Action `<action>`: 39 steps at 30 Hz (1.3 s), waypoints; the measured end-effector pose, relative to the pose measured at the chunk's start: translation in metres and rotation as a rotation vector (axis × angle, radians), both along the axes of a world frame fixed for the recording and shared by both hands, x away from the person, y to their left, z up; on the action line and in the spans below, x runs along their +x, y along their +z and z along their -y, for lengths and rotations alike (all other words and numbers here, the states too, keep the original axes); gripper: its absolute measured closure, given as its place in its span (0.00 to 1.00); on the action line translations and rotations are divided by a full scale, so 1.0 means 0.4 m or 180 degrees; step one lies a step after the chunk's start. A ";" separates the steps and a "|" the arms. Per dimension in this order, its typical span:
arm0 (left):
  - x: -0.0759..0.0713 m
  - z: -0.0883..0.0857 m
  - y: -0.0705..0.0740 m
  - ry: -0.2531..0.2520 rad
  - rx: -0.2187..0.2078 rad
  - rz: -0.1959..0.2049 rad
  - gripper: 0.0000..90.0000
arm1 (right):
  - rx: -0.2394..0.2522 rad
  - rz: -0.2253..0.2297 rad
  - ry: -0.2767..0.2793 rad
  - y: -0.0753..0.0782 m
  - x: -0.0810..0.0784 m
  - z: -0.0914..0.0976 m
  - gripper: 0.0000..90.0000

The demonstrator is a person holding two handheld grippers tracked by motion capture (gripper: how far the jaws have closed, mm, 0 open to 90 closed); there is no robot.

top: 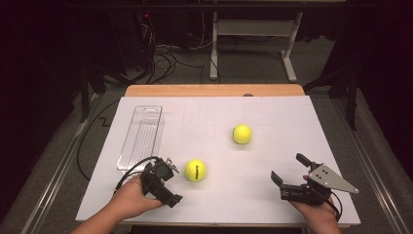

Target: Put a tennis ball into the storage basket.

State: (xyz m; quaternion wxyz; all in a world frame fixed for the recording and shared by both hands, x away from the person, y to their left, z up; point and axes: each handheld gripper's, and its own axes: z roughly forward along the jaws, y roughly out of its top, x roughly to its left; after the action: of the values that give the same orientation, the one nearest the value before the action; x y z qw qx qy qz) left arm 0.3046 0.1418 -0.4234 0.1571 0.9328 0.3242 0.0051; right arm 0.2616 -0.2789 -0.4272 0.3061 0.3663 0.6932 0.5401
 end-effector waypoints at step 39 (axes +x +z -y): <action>0.067 0.077 0.035 -0.0232 0.0399 -0.0337 0.01 | 0.0023 0.0007 -0.0011 0.001 -0.003 0.004 0.00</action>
State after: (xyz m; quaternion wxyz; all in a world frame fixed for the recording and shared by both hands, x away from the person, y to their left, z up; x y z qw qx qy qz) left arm 0.3313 0.1109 -0.4092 0.0812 0.9510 0.2969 -0.0298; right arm 0.2604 -0.2806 -0.4267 0.3065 0.3680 0.6903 0.5424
